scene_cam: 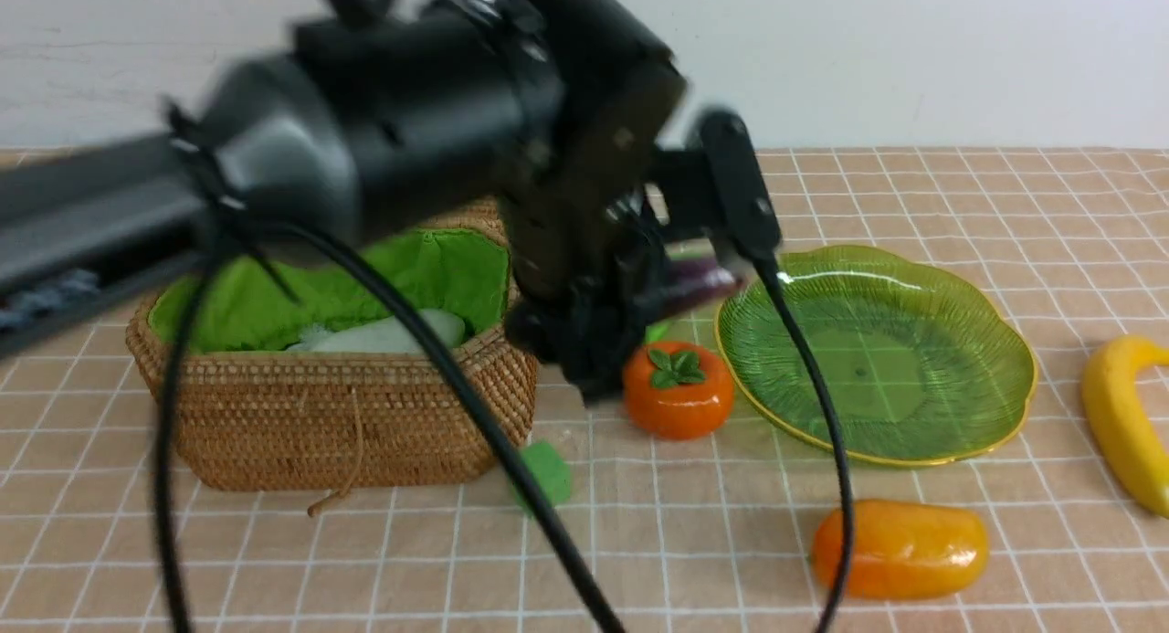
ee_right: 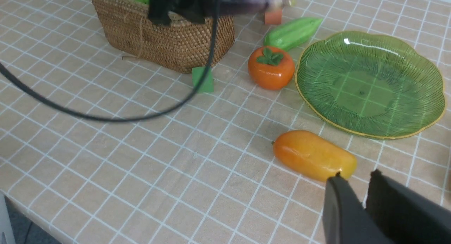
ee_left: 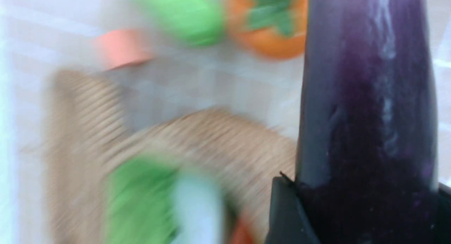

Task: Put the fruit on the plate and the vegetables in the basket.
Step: Use the left arm to grab an eggplant and put it into the left basket

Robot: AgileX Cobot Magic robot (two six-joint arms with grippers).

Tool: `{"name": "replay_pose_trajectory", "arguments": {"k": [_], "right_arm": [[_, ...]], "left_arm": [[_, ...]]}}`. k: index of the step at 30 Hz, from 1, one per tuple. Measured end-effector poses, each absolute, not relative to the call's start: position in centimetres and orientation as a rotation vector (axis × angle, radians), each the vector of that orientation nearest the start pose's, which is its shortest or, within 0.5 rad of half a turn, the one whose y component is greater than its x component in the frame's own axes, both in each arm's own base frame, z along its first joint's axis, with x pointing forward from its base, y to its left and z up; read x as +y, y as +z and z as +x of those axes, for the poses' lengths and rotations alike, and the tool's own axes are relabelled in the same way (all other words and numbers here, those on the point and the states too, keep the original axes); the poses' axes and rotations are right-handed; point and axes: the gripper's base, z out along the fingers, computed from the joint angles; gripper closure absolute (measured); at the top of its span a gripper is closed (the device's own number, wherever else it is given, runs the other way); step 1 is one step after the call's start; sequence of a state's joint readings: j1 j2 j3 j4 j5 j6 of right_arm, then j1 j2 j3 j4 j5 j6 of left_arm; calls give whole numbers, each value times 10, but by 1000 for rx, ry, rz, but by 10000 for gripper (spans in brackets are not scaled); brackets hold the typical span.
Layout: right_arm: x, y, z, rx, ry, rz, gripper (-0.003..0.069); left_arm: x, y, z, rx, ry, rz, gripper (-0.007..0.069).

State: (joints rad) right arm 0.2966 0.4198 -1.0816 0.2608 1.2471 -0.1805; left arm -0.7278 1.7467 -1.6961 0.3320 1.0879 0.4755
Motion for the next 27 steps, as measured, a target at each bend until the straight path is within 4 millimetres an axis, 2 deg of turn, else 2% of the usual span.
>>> {"name": "replay_pose_trajectory", "arguments": {"k": [3,4,6,9,12,14,16,17,18,19,21,25,27], "right_arm": [[23,419,-2,1984,381,-551,531],[23,419,-2,1984,381,-551,531],[23,419,-2,1984,383,-551,531],[23,419,-2,1983,385,-551,531],[23,419,-2,1983,387,-552,531],[23,419,-2,1983,387,-552,529],[23,419,-2,1982,387,-551,529],[23,419,-2,1981,387,-551,529],[23,421,-2,1968,388,-545,529],[23,422,-1,1954,386,-539,529],[23,425,1,1922,381,-524,529],[22,429,4,1866,362,-497,529],[21,431,5,1845,354,-487,526]], "left_arm": [[-189,360,326,2152,394,1390,216],[-186,360,328,2156,400,1386,216],[-152,342,355,2228,468,1387,216],[-134,319,373,2270,509,1463,216],[-123,300,387,2287,529,1538,215],[-121,295,390,2295,531,1543,195],[-120,293,391,2312,526,1521,129],[-120,293,391,2312,526,1521,129],[-120,293,391,2334,517,1477,68],[-119,294,391,2348,513,1449,41],[-119,297,390,2372,501,1387,11],[-117,311,383,2402,469,1233,37],[-128,332,369,2365,384,1142,150]]}}
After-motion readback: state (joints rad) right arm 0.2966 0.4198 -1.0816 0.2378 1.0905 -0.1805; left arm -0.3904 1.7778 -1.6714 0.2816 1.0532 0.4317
